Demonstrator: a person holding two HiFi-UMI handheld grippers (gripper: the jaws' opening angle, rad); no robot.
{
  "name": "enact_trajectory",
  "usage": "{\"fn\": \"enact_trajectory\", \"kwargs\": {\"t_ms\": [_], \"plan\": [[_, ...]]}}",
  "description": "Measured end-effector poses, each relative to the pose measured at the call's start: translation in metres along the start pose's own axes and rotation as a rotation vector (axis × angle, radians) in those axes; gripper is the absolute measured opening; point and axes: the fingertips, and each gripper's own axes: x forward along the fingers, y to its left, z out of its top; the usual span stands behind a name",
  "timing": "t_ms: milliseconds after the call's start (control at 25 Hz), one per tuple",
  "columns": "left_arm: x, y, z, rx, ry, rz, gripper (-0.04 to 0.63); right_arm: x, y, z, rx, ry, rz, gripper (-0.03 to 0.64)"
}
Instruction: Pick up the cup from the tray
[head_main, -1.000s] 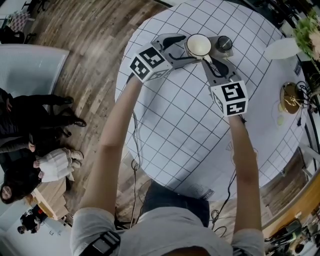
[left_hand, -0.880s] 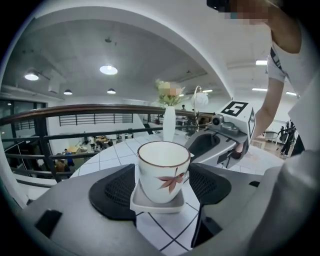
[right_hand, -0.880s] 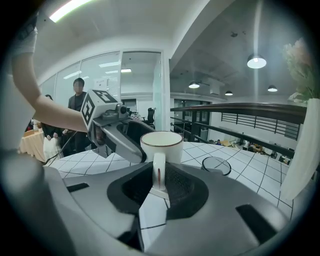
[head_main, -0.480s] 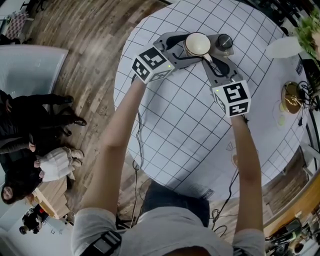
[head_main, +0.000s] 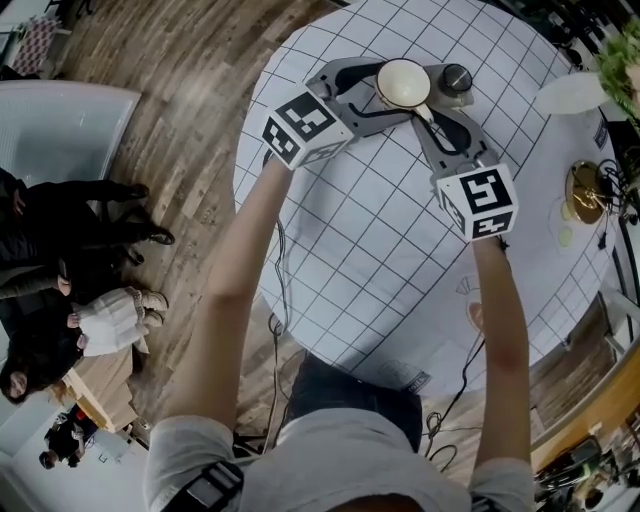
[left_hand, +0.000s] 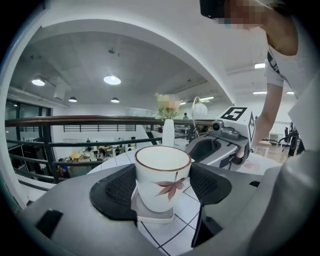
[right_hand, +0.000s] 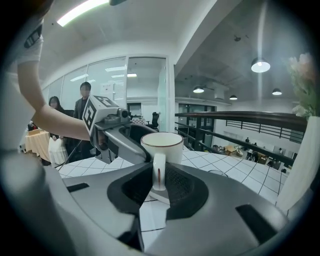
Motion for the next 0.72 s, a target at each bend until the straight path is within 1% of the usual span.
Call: {"fn": "enact_trajectory", "kwargs": {"t_ms": [200,320,480,720], "plan": [[-0.013,-0.018,0.018,0.017,-0.017,0.015,0.341,-0.021,0.012,0.015,-0.021,-0.016,0.011,0.061],[-0.019,-0.034,0.02,0.005,-0.018,0.018,0.341,-0.034,0.023,0.013,-0.03,-0.005,0.019,0.061],[-0.021,-0.055,0.015,-0.005,-0.022,0.029,0.341,-0.049,0.036,0.004,-0.036,0.012,0.026,0.061],[-0.02,-0.084,-0.003,-0.037,0.012,0.021,0.341,-0.066,0.051,-0.019,-0.015,0.045,0.035,0.061]]}}
